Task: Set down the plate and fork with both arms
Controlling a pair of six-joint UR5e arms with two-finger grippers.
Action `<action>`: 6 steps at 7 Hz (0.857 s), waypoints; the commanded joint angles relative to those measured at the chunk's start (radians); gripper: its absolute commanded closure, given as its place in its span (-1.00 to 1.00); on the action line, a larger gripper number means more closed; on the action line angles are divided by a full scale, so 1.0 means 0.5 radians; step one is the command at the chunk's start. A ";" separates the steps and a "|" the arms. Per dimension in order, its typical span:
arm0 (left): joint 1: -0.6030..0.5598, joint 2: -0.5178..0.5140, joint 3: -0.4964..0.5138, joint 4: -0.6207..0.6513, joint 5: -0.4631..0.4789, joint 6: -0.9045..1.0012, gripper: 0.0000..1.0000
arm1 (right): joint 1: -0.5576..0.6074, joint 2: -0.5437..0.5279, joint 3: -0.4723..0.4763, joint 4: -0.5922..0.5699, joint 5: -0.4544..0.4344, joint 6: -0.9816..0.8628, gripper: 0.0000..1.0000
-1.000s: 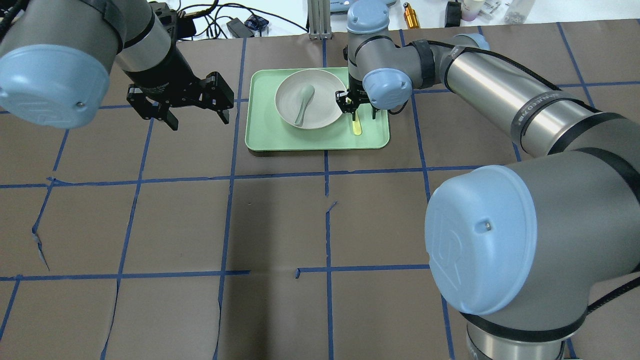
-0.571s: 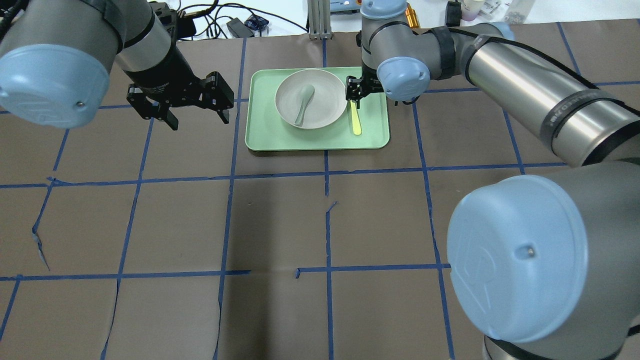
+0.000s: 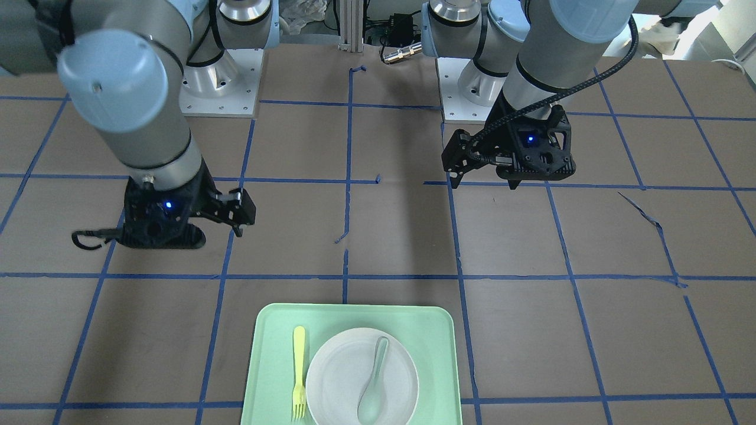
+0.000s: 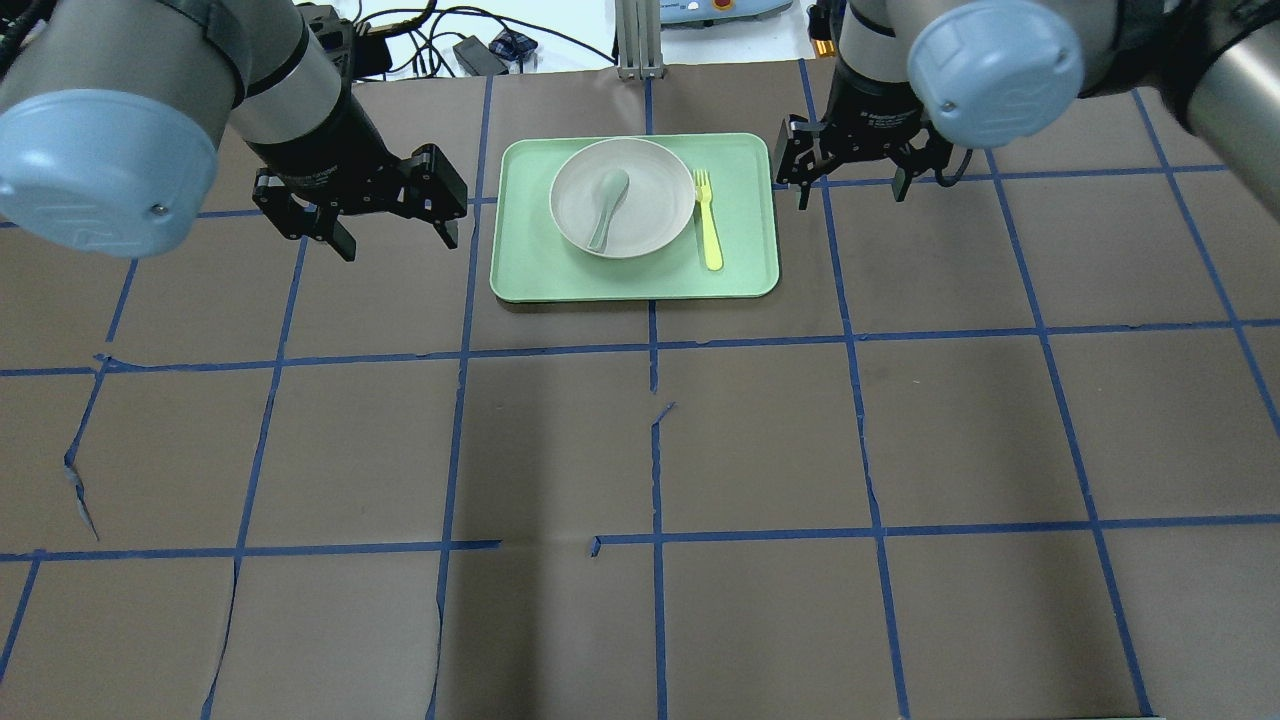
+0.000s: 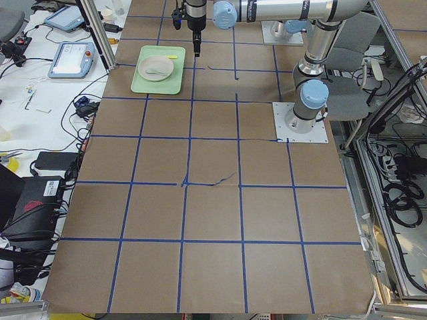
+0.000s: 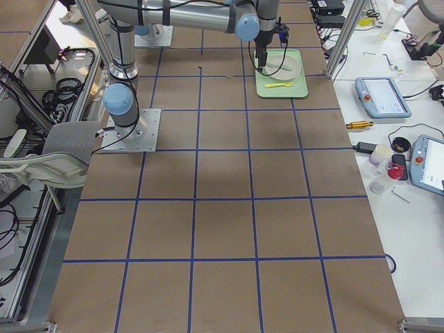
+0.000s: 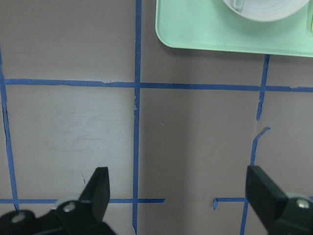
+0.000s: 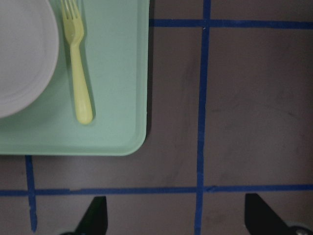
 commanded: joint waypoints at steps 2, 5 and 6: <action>-0.003 0.031 -0.001 -0.003 0.001 0.003 -1.00 | -0.016 -0.255 0.008 0.266 0.010 0.000 -1.00; -0.003 0.098 0.005 -0.013 0.077 0.009 -1.00 | -0.016 -0.253 0.011 0.264 0.008 0.003 -1.00; -0.003 0.123 -0.001 -0.019 0.120 0.006 -1.00 | -0.019 -0.247 0.005 0.264 0.011 0.003 -1.00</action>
